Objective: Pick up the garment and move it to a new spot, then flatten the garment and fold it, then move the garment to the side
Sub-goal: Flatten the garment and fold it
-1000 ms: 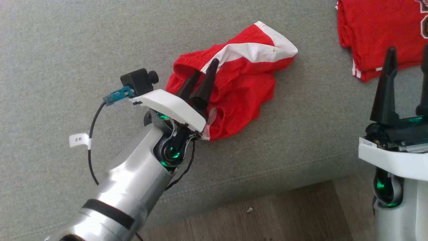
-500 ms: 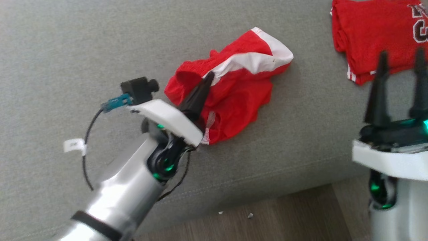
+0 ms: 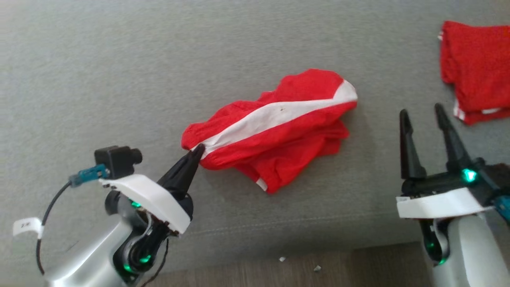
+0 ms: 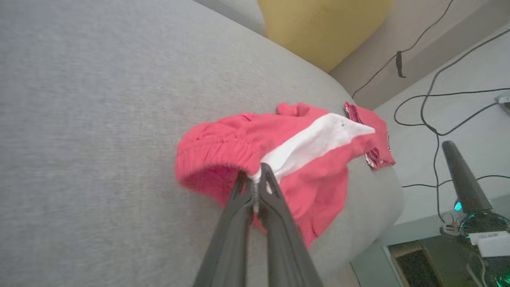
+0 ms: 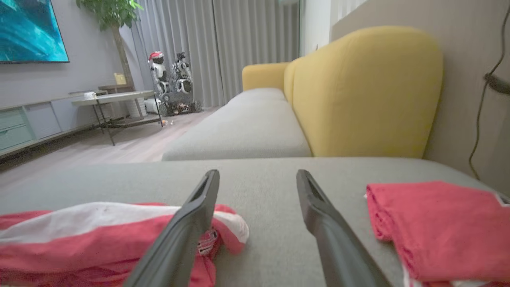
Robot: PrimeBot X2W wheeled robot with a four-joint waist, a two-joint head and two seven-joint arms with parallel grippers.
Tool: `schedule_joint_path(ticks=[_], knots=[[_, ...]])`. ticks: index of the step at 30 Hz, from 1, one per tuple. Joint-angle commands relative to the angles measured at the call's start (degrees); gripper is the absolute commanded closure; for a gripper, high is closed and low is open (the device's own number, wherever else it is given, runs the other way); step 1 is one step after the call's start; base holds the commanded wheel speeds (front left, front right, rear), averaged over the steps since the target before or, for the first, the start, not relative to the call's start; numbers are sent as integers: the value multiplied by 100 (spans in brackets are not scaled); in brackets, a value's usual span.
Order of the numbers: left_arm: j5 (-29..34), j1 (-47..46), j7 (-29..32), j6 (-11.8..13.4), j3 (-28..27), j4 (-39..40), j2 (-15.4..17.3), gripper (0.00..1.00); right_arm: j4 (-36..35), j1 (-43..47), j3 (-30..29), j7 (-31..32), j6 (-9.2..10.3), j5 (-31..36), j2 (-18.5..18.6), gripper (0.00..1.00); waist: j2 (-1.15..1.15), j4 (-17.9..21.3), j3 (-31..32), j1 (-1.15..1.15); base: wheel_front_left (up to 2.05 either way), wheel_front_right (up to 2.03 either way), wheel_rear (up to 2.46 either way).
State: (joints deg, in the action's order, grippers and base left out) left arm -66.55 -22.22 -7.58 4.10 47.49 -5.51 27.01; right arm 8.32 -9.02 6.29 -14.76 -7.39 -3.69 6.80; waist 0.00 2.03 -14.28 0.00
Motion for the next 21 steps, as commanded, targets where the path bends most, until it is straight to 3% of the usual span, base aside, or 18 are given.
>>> schedule_joint_path(ticks=[1,10,15,19,21], knots=[[53,-119,-49,85,-271,257,258,100,106,-188,205,-24,-10,-205,98,0,0,-172,-46,0,0,0,0],[217,-35,-326,357,-440,257,393,100,1640,-944,652,90,-10,-1052,407,0,0,-453,-223,0,0,0,0],[253,-93,-382,323,-469,172,374,100,1913,-1445,1221,369,-10,-2650,366,0,0,-524,-322,0,0,0,0],[287,-159,-390,309,-470,97,364,100,1834,-1682,1678,1034,-10,-4207,652,0,0,-589,-398,0,0,0,0],[306,-179,-393,305,-464,76,361,100,1767,-1723,1802,1183,-10,-4497,775,0,0,-607,-411,0,0,0,0]])
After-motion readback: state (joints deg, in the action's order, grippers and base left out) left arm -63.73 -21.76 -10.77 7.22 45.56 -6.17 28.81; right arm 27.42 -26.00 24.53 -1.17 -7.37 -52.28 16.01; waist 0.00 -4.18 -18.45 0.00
